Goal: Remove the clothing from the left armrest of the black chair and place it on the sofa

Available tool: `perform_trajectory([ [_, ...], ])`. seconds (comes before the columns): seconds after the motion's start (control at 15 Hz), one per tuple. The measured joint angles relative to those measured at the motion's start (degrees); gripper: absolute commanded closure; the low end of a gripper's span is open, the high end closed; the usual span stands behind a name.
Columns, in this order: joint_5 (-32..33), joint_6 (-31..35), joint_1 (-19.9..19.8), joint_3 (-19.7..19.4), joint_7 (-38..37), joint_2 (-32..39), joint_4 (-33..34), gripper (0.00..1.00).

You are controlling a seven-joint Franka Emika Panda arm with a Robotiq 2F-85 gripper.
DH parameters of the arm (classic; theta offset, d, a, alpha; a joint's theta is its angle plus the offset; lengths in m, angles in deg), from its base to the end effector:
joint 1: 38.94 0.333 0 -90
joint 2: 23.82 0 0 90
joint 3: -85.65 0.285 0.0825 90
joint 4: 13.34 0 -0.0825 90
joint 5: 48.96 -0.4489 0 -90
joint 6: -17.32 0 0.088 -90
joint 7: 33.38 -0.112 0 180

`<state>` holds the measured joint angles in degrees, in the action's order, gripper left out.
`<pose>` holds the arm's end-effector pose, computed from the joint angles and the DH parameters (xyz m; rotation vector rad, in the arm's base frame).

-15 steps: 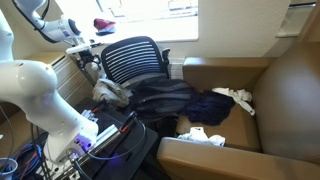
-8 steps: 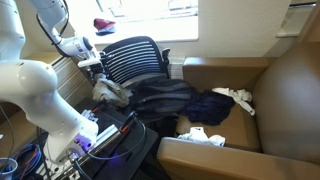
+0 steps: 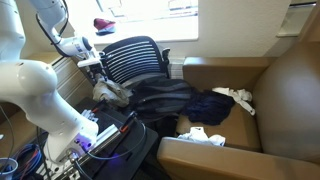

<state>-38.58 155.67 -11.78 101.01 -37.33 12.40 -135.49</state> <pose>0.3739 0.3754 0.0049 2.7972 1.1898 -0.4855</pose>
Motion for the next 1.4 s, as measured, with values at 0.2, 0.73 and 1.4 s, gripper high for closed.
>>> perform_trajectory([
  [0.2, -0.84, 0.00, -0.48, 0.26, 1.50, 0.37, 0.07, 0.83],
  [0.73, -1.80, -5.71, -2.91, -1.32, 0.31, -4.07, -0.83, 0.99],
  [1.4, -3.98, -0.27, -5.21, -3.69, -13.39, -36.97, -22.26, 0.97],
])
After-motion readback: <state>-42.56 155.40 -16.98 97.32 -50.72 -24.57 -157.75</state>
